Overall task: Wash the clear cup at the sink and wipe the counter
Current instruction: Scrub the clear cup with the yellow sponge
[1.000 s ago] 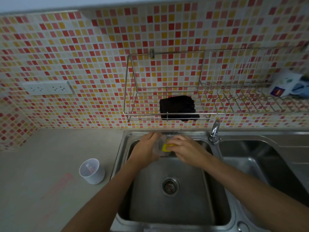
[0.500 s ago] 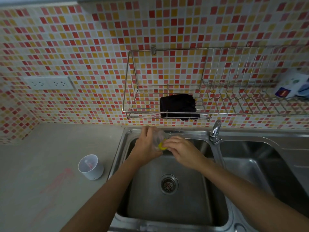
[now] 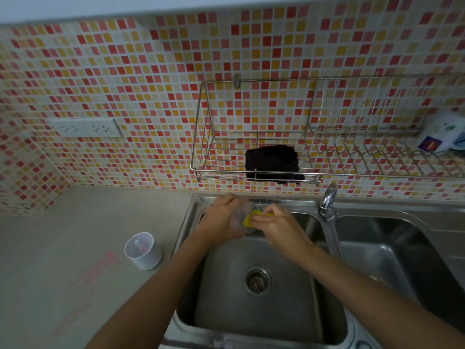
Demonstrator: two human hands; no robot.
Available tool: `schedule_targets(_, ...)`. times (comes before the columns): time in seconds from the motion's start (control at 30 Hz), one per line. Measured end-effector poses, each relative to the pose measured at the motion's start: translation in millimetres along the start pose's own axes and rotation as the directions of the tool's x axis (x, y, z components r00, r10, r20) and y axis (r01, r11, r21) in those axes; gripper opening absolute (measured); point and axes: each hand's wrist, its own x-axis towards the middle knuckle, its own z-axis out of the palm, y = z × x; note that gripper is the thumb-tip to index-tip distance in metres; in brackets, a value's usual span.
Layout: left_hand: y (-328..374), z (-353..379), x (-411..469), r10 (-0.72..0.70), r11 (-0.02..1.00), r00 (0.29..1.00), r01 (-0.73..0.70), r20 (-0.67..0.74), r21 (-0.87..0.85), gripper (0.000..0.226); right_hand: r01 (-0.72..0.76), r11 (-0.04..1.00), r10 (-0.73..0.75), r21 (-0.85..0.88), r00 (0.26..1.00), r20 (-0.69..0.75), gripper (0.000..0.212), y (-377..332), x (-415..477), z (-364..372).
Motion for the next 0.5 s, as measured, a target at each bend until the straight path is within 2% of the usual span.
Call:
schedule_targets(0.03, -2, 0, 0, -0.002, 1.000, 1.000, 0.002, -0.005, -0.001, 0.080, -0.121, 0.980, 0.118, 0.159, 0.993, 0.024, 0.031, -10, 0, -1)
schedule_targets(0.07, -3, 1, 0, -0.002, 1.000, 1.000, 0.002, -0.007, 0.001, 0.081, -0.274, 0.898, 0.254, 0.345, 0.962, 0.105, 0.028, -16, 1, -3)
schedule_targets(0.1, -5, 1, 1, -0.004, 1.000, 1.000, 0.004, -0.005, 0.003, 0.081, -0.392, 0.796, 0.345, 0.461, 0.920, 0.186, 0.025, -18, 2, -2)
schedule_targets(0.13, -5, 2, 1, -0.001, 1.000, 1.000, 0.001, -0.003, 0.006, 0.082, -0.424, 0.763, 0.365, 0.488, 0.905, 0.217, 0.024, -18, 3, -4)
schedule_targets(0.17, -4, 2, 1, 0.003, 1.000, 1.000, -0.003, 0.001, 0.010, 0.082, -0.390, 0.805, 0.337, 0.448, 0.921, 0.197, 0.024, -17, 4, -6)
schedule_targets(0.23, 0, 3, 3, 0.014, 0.999, 0.999, -0.015, 0.032, 0.034, 0.083, -0.173, 0.970, 0.161, 0.173, 0.983, 0.084, 0.027, -7, 4, -6)
schedule_targets(0.3, 3, 1, 5, 0.030, 0.999, 0.997, -0.032, 0.064, 0.041, 0.087, 0.014, 0.992, -0.009, -0.128, 0.999, 0.037, 0.031, 5, 5, -1)
schedule_targets(0.33, 4, 0, 6, 0.033, 0.999, 0.997, -0.036, 0.069, 0.033, 0.087, 0.062, 0.978, -0.059, -0.200, 0.998, 0.018, 0.032, 8, 5, 2)
schedule_targets(0.4, 4, -2, 6, 0.038, 0.999, 0.997, -0.040, 0.069, 0.027, 0.084, 0.054, 0.983, -0.059, -0.175, 0.998, -0.025, 0.034, 7, 3, 2)
schedule_targets(0.47, 2, -3, 4, 0.036, 0.999, 0.997, -0.038, 0.075, 0.032, 0.079, -0.091, 0.994, 0.090, 0.053, 0.996, 0.023, 0.034, -4, -1, -1)
schedule_targets(0.5, 1, -2, 3, 0.033, 0.999, 0.996, -0.036, 0.078, 0.037, 0.077, -0.219, 0.954, 0.199, 0.206, 0.973, 0.113, 0.031, -11, -1, -4)
